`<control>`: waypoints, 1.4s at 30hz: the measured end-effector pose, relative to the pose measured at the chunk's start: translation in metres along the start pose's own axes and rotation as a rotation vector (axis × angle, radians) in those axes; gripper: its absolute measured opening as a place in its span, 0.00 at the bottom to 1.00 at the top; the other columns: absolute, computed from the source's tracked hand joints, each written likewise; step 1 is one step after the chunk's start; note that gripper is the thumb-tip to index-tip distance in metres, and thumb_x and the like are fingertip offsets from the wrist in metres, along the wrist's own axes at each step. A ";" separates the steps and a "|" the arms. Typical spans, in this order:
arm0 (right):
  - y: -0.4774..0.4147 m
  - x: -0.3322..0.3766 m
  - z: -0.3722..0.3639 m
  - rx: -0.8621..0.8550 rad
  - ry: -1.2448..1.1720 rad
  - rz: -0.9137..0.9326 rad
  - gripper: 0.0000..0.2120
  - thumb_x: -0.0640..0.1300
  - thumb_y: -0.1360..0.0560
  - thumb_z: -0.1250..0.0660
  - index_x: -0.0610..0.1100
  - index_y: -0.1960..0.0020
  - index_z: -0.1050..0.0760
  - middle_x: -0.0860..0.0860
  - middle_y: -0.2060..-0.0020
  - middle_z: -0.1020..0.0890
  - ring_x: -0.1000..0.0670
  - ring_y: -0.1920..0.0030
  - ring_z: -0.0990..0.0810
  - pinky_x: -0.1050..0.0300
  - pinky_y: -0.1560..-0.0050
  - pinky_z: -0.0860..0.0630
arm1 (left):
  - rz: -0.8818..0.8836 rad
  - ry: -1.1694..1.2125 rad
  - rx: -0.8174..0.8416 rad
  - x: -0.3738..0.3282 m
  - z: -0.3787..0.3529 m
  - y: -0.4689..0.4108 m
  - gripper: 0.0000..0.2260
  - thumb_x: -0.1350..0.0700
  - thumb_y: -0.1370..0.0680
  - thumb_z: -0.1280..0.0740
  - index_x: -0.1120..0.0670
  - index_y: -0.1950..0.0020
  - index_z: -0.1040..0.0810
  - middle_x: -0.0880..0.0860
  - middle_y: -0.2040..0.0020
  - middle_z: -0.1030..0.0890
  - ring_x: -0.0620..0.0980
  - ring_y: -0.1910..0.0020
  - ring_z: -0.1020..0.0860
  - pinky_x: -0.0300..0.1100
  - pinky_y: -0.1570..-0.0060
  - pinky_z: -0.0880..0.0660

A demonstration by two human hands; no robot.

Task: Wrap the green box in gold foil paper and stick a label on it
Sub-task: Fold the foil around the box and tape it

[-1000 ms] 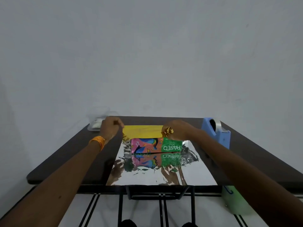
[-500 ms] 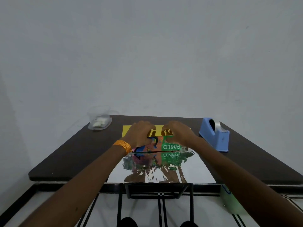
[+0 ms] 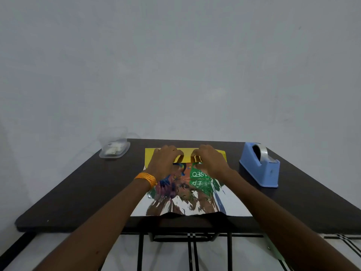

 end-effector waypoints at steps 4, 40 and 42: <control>-0.005 -0.006 -0.001 -0.028 -0.041 -0.011 0.14 0.46 0.28 0.25 0.49 0.42 0.20 0.49 0.51 0.24 0.47 0.45 0.26 0.51 0.52 0.24 | -0.002 0.051 -0.023 0.014 -0.002 -0.001 0.19 0.44 0.25 0.29 0.48 0.37 0.24 0.50 0.41 0.23 0.55 0.41 0.27 0.53 0.44 0.28; 0.028 0.052 -0.014 -0.022 -0.135 0.054 0.13 0.47 0.23 0.31 0.47 0.40 0.21 0.49 0.47 0.20 0.46 0.44 0.23 0.50 0.49 0.24 | 0.022 -0.017 -0.055 0.030 0.000 0.012 0.23 0.53 0.26 0.29 0.48 0.31 0.27 0.51 0.35 0.24 0.55 0.36 0.28 0.51 0.41 0.33; 0.023 0.028 0.007 -0.174 -0.141 -0.032 0.16 0.45 0.24 0.30 0.47 0.36 0.22 0.49 0.43 0.20 0.46 0.39 0.25 0.50 0.44 0.26 | 0.035 0.008 -0.070 0.031 0.003 0.012 0.24 0.50 0.26 0.30 0.48 0.30 0.28 0.50 0.35 0.24 0.55 0.36 0.28 0.52 0.40 0.33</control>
Point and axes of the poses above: each hand's wrist, its own y-axis away from the middle knuckle, its own z-axis out of the back of the hand, x = y × z, the point moved 9 cm from there along -y, towards the middle knuckle
